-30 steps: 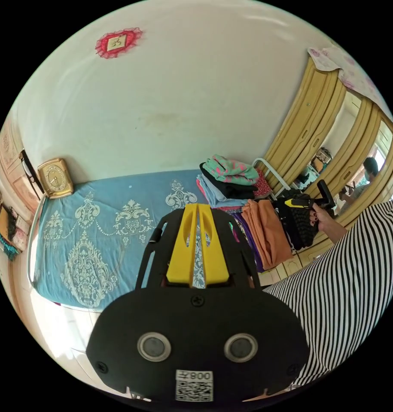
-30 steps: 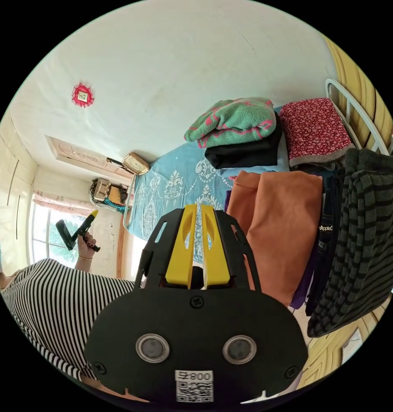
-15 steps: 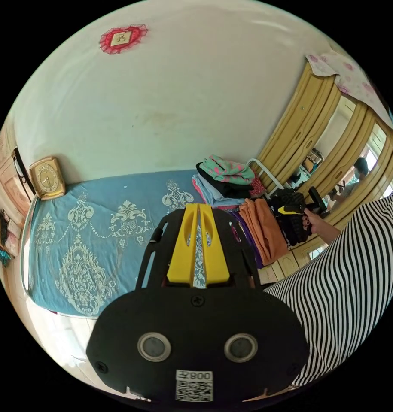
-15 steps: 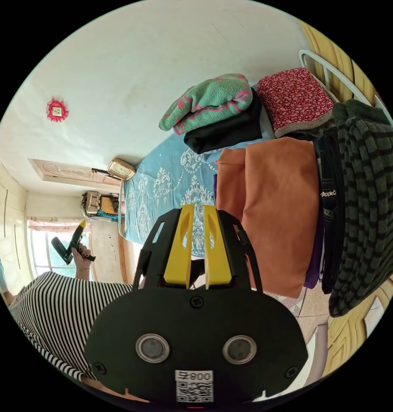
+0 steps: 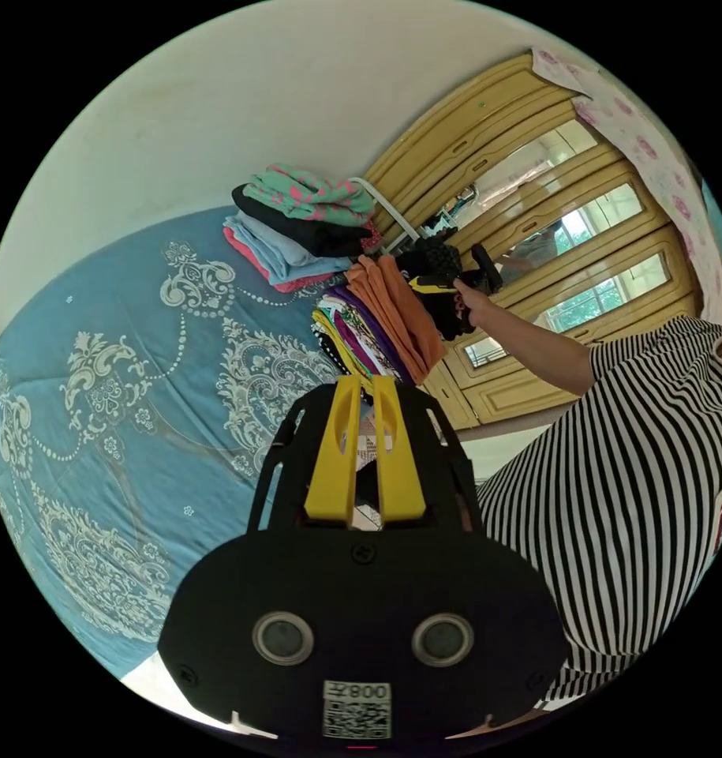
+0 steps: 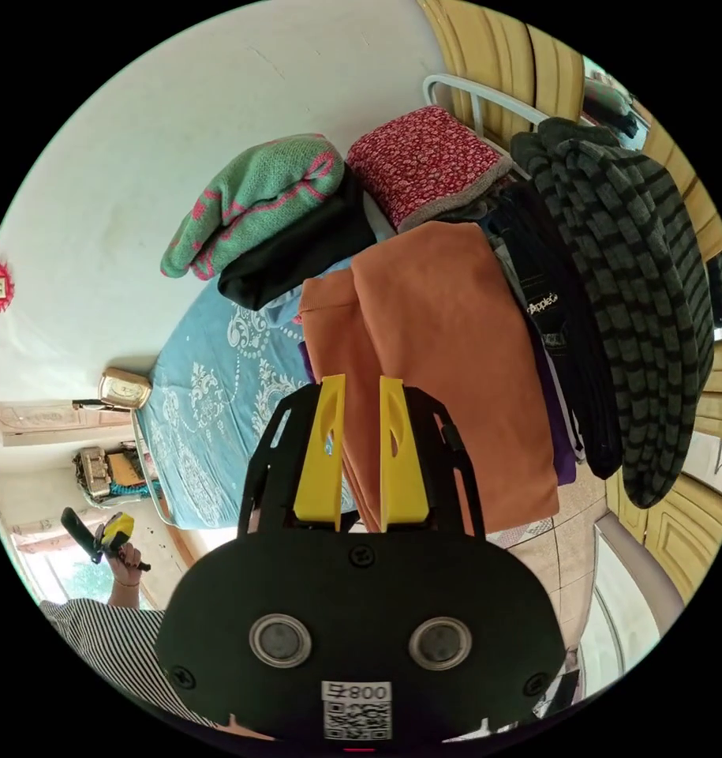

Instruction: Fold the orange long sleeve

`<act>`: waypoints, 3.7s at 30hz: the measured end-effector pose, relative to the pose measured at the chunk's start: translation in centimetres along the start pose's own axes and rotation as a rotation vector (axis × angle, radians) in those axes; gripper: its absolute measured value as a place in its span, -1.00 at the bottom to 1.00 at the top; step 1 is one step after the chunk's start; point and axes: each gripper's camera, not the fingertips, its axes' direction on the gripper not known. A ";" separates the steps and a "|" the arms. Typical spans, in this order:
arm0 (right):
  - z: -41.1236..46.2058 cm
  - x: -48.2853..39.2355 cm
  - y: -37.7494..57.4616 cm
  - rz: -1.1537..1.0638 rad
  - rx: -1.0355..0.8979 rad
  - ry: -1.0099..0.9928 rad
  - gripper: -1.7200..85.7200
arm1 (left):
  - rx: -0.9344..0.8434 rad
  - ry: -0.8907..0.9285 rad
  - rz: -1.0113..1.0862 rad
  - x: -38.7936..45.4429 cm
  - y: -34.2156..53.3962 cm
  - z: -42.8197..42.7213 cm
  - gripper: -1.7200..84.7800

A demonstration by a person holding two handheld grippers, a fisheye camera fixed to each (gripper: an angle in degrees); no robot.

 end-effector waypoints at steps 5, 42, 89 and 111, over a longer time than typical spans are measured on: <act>0.7 -2.3 -2.7 -0.054 0.036 0.092 -0.72 | -0.052 0.046 -0.006 -0.7 -1.9 5.5 -0.92; -20.8 8.0 28.5 -0.057 0.417 -0.369 -0.90 | -0.102 0.171 0.165 12.6 -34.9 38.1 -0.80; -30.7 7.0 30.7 0.038 0.634 -0.216 -0.72 | -0.300 0.141 0.688 33.7 -62.8 52.2 -0.93; -22.9 -7.3 11.6 0.193 0.435 0.024 -0.67 | -0.229 0.169 0.686 29.0 -56.8 39.3 -0.93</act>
